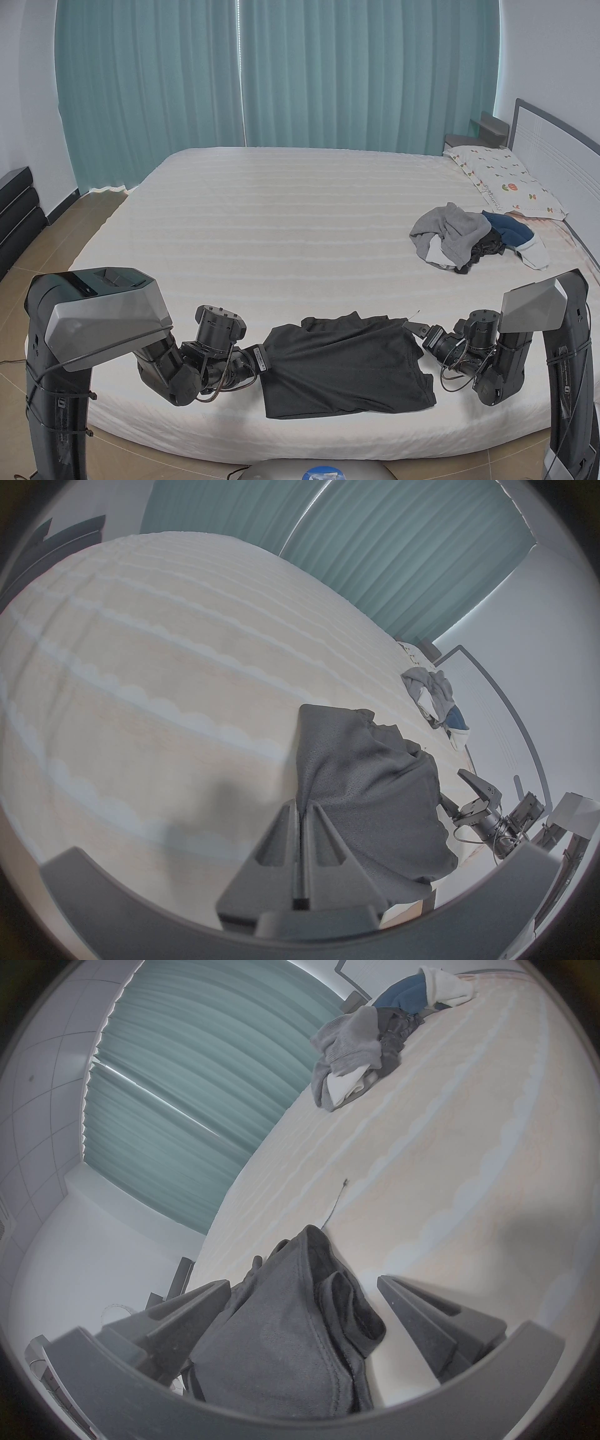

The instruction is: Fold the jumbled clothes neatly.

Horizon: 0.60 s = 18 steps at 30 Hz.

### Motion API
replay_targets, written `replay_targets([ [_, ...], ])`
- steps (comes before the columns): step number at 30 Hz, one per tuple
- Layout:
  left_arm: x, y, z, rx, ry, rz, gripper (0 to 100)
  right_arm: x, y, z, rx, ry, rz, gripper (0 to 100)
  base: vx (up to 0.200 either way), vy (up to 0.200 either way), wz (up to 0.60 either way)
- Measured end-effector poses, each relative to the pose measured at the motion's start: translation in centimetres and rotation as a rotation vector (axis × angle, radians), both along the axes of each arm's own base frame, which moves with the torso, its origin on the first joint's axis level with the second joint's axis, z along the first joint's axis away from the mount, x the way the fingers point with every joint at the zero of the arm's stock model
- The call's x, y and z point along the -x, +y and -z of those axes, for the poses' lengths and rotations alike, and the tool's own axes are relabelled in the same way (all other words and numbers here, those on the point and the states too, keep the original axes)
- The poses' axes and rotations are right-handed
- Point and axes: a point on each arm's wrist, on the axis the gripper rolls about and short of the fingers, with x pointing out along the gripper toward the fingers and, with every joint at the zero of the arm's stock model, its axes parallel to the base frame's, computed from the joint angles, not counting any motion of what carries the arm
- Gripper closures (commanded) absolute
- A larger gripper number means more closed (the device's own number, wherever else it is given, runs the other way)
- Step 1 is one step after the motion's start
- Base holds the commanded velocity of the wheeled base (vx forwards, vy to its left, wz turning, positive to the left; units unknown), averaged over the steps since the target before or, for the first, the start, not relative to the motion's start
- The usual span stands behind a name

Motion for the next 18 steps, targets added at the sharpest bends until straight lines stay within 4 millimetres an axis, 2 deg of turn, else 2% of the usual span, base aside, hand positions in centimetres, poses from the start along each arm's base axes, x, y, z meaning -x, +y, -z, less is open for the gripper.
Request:
replay_targets([
  [18, -0.33, 0.28, -0.04, 0.002, -0.003, -0.01, 100, 0.0, -0.03, -0.01, 0.001, 0.0, 0.0, 0, 0.0, 0.2, 0.0],
])
